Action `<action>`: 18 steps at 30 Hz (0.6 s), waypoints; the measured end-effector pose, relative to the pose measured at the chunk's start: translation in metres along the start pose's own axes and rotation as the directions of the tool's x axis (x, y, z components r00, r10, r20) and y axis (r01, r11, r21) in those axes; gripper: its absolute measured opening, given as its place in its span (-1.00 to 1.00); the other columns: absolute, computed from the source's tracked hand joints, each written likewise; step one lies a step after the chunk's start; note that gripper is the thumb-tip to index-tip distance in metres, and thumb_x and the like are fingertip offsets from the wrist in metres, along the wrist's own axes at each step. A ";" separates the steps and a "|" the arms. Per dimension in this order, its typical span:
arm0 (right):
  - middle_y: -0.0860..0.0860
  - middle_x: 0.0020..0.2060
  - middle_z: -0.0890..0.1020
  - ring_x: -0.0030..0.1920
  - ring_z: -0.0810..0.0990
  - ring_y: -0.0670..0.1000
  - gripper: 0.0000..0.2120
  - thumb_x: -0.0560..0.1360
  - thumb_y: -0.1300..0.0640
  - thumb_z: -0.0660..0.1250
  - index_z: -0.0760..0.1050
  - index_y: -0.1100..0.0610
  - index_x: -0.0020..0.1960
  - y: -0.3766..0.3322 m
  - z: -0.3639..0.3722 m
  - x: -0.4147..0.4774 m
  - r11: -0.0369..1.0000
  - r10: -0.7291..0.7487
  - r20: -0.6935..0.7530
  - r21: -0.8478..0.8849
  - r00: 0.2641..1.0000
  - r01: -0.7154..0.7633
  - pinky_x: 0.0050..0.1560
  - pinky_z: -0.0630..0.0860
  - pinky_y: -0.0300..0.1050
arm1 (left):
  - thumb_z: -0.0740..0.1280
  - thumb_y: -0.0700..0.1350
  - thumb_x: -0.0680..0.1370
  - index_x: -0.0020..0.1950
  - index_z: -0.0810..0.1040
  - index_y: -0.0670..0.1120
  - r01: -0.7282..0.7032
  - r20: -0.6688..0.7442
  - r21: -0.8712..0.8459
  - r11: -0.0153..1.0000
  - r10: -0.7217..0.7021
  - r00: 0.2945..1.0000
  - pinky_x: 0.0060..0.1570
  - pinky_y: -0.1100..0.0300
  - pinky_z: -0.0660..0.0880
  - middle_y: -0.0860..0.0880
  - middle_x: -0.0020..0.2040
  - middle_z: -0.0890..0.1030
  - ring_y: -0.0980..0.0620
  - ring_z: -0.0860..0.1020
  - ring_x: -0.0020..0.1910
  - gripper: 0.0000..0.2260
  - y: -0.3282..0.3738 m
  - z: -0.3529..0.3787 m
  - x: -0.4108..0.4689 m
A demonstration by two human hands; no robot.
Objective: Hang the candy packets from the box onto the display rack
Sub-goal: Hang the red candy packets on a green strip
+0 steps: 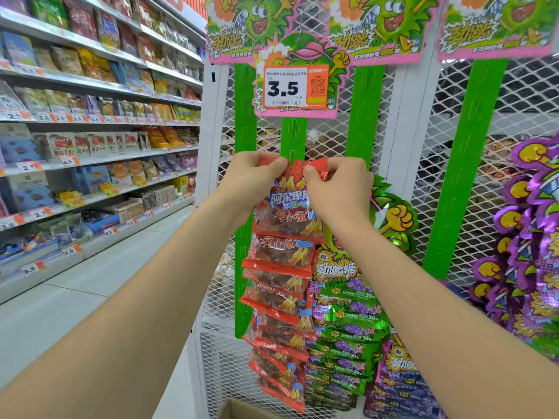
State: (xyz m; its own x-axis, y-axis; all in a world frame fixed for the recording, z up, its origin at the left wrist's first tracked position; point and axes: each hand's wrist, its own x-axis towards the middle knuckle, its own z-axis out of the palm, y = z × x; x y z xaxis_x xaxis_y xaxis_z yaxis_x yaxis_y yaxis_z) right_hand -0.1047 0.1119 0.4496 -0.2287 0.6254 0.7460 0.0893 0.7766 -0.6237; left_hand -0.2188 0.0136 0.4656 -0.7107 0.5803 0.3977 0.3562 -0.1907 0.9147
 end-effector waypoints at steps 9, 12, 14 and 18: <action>-0.05 -0.39 0.63 -0.23 0.54 0.06 -0.69 0.56 -0.10 0.48 0.66 0.09 -0.24 0.005 -0.004 -0.007 0.989 -0.106 0.022 -0.105 0.994 0.107 -0.15 0.14 -0.08 | 0.45 -0.12 0.65 0.10 0.68 -0.04 -0.189 -0.128 0.172 0.967 0.212 0.969 -0.05 0.01 0.71 -0.06 -0.07 0.76 0.01 0.73 -0.09 -0.95 -0.017 -0.004 0.000; -0.05 -0.36 0.62 -0.18 0.60 0.12 -0.71 0.56 -0.10 0.47 0.64 0.05 -0.23 0.009 0.000 -0.003 0.994 -0.079 0.062 -0.066 0.995 0.084 -0.09 0.41 -0.01 | 0.44 -0.13 0.65 0.09 0.68 -0.08 -0.176 -0.129 0.131 0.976 0.193 0.973 -0.06 -0.06 0.72 -0.10 -0.07 0.76 -0.05 0.75 -0.08 -0.95 -0.020 -0.004 0.001; -0.09 -0.41 0.56 -0.25 0.56 0.07 -0.70 0.57 -0.09 0.46 0.59 0.03 -0.27 0.009 0.000 0.001 0.996 -0.068 0.097 -0.058 0.993 0.074 -0.10 0.38 -0.02 | 0.43 -0.14 0.66 0.05 0.68 -0.08 -0.182 -0.129 0.118 0.976 0.196 0.972 -0.10 -0.06 0.72 -0.11 -0.08 0.76 -0.06 0.75 -0.10 -0.96 -0.021 -0.004 0.001; -0.14 -0.46 0.48 -0.35 0.44 -0.02 -0.68 0.58 -0.06 0.47 0.58 0.07 -0.29 0.009 -0.001 0.006 0.995 -0.051 0.118 -0.074 0.992 0.060 -0.15 0.20 -0.08 | 0.42 -0.16 0.67 0.05 0.67 -0.12 -0.186 -0.131 0.117 0.976 0.200 0.971 -0.21 0.07 0.68 -0.10 -0.10 0.76 0.14 0.70 -0.24 -0.95 -0.021 -0.003 0.000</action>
State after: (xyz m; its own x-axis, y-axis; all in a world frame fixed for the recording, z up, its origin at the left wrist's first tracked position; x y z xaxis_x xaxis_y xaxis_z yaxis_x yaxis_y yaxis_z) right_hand -0.1044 0.1226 0.4481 -0.3460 0.5716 0.7440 0.1471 0.8163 -0.5587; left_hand -0.2281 0.0153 0.4468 -0.6982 0.4213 0.5788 0.5503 -0.2012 0.8103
